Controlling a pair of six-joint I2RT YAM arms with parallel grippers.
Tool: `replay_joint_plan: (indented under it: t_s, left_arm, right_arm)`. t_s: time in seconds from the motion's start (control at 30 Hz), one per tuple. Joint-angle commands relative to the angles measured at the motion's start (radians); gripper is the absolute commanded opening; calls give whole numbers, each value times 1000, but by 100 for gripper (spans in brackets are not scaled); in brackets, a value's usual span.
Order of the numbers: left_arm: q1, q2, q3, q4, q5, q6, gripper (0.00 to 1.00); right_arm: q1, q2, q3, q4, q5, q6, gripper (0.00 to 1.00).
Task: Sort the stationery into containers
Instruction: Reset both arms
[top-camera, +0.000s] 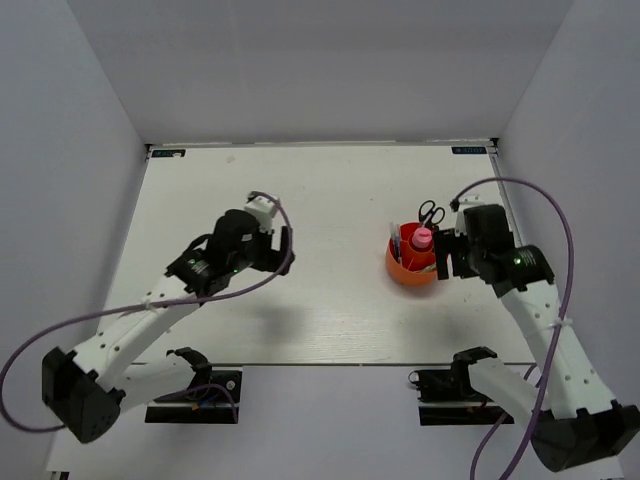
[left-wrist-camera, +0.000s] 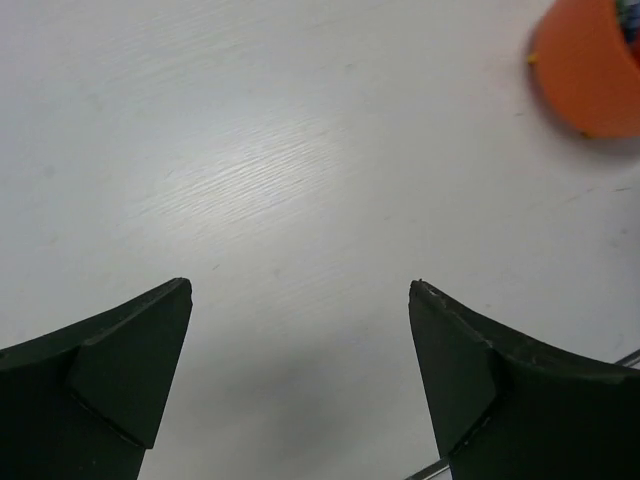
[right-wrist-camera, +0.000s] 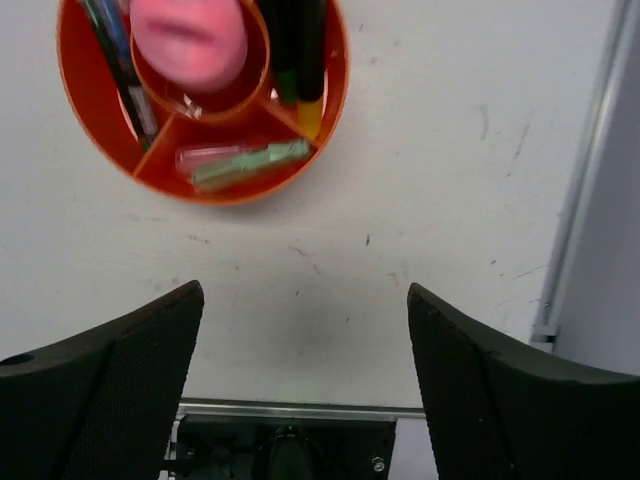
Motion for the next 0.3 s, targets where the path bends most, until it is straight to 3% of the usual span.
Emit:
replay_joint_plan:
  t_s: [0.0, 0.03, 0.2, 0.27]
  left_arm:
    - [99, -179, -31, -331, 71, 18, 100]
    - [145, -207, -80, -332, 78, 38, 100]
    - [330, -328, -172, -328, 231, 69, 100]
    - [331, -342, -201, -310, 243, 67, 100]
  right_arm:
    - [-6, 24, 174, -144, 86, -12, 86]
    - [-4, 9, 173, -112, 87, -12, 90]
    - [-1, -151, 87, -43, 26, 32, 90]
    - [-6, -142, 102, -52, 37, 40, 90]
